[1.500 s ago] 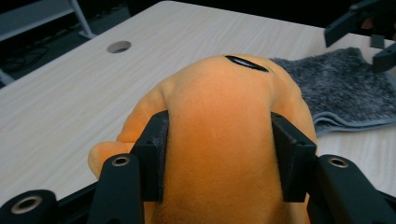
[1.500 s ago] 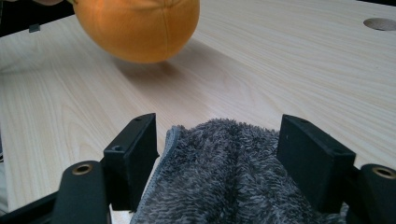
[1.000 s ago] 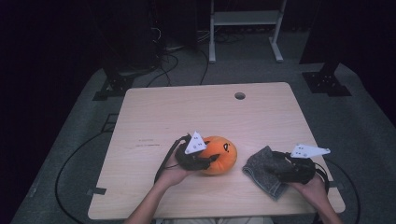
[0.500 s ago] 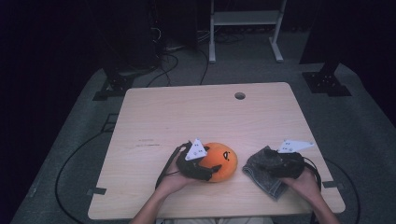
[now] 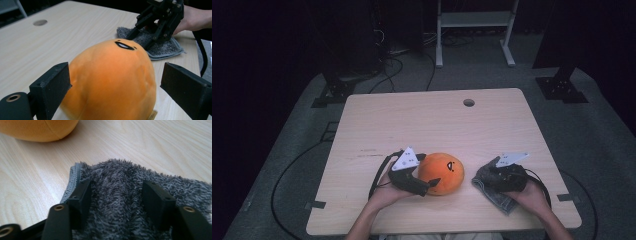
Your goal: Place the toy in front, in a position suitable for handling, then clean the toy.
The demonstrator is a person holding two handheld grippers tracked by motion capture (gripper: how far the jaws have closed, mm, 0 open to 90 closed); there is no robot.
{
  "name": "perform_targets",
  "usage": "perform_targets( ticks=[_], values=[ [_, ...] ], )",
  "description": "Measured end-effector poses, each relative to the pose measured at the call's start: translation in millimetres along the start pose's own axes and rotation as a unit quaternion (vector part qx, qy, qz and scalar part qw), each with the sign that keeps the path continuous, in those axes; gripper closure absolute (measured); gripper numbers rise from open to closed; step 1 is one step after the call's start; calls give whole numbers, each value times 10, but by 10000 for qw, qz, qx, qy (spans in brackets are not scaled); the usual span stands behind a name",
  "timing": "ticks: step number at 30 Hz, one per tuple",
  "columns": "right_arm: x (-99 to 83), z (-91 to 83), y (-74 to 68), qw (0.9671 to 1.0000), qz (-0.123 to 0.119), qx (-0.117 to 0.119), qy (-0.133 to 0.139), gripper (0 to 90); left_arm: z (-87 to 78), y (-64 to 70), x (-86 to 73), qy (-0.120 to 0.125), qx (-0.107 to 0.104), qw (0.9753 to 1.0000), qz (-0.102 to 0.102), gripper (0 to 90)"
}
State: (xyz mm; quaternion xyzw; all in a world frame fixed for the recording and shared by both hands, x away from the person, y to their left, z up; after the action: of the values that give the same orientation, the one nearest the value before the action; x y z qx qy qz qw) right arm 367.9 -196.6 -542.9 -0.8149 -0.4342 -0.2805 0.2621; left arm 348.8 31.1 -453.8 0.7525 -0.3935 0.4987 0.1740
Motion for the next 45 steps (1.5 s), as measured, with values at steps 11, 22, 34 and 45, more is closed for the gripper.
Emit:
perform_targets(
  ticks=[11,22,34,45],
  values=[
    [-35,-17,-29,9998,102,142,64,770,128,-68,-337,-440,-102,9987,-246,192],
    [480,-445,-484,9876,-697,576,1286,777,176,33,-281,-309,-45,9995,-57,255],
    [872,-147,-906,9786,-1429,868,1202,778,262,52,-201,-209,-2,9997,-149,288],
    [943,162,-944,9746,-2003,214,979,759,275,16,-277,-455,22,9985,-292,306]
  ],
)
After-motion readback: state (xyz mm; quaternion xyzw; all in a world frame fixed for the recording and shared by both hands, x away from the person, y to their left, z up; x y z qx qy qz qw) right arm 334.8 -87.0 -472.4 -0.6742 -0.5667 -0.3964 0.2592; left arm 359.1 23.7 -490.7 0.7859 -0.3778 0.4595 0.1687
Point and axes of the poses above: each handheld gripper's, and its own axes: z roughly forward along the jaws, x roughly out of its top, y roughly to its right, the point moved 10 cm from there along z, roughly forward along the jaws, and after that the axes turned 14 degrees about x, right-handed, at the moved point
